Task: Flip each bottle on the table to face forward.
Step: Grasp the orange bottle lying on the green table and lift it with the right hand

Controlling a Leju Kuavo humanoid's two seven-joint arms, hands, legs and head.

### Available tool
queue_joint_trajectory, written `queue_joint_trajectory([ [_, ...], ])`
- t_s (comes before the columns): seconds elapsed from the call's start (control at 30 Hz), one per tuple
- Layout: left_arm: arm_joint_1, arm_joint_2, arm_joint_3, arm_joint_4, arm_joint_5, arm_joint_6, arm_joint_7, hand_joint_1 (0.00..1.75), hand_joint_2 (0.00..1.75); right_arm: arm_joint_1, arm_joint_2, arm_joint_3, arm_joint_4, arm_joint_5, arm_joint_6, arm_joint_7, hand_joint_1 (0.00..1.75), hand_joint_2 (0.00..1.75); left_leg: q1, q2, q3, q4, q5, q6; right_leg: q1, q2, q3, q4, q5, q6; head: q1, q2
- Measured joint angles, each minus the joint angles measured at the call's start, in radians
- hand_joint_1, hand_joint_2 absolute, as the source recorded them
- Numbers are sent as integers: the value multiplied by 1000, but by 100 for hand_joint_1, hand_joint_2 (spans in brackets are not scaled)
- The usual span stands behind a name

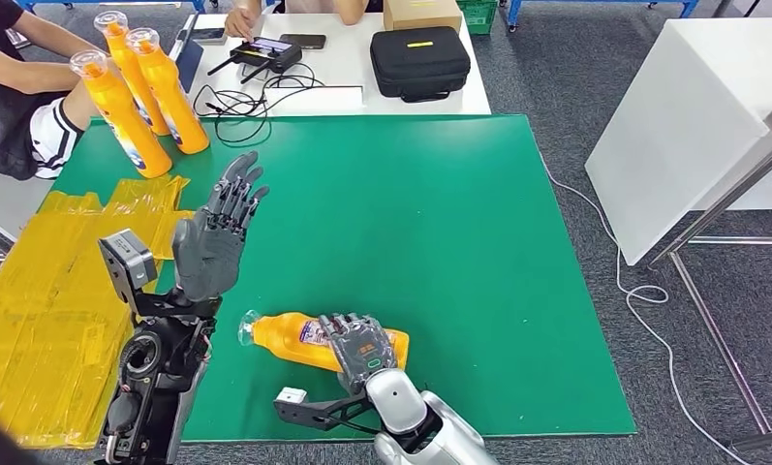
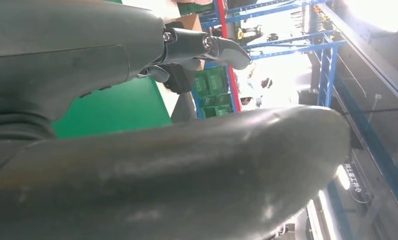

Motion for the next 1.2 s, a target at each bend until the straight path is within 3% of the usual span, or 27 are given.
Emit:
queue_joint_trajectory([
  [0.3, 12, -4, 10, -1, -4, -10, 0, 0, 0, -9, 5, -41, 18, 13, -25, 3, 175, 175, 0, 0, 0, 0, 0, 0, 0, 0, 0, 0, 0, 0, 0, 0],
  [0.57, 19, -6, 18, -13, -6, -11, 3, 0, 0, 8, 5, -176, -63, -80, -237, -21, 175, 175, 0, 0, -1, 0, 0, 0, 0, 0, -1, 0, 0, 0, 0, 0],
  [0.7, 32, -5, 19, -37, -6, -5, 6, 0, 0, 24, 3, -268, -156, -161, -346, -83, 175, 175, 0, 0, -1, 0, 0, 0, 0, 0, -1, 0, 0, 0, 0, 0],
  [0.9, 39, -5, 19, -51, -6, 0, 7, 0, 0, 45, -3, -361, -239, -241, -403, -151, 175, 175, 0, 0, -1, 0, 0, 0, 0, 0, -1, 0, 0, 0, 0, 0],
  [1.2, 32, -6, -12, -51, -10, 1, -10, 0, 0, 107, 0, -487, -383, -504, -534, -410, 175, 175, 0, 0, -1, 0, 0, 0, 0, 0, -1, 0, 0, 0, 0, 0],
])
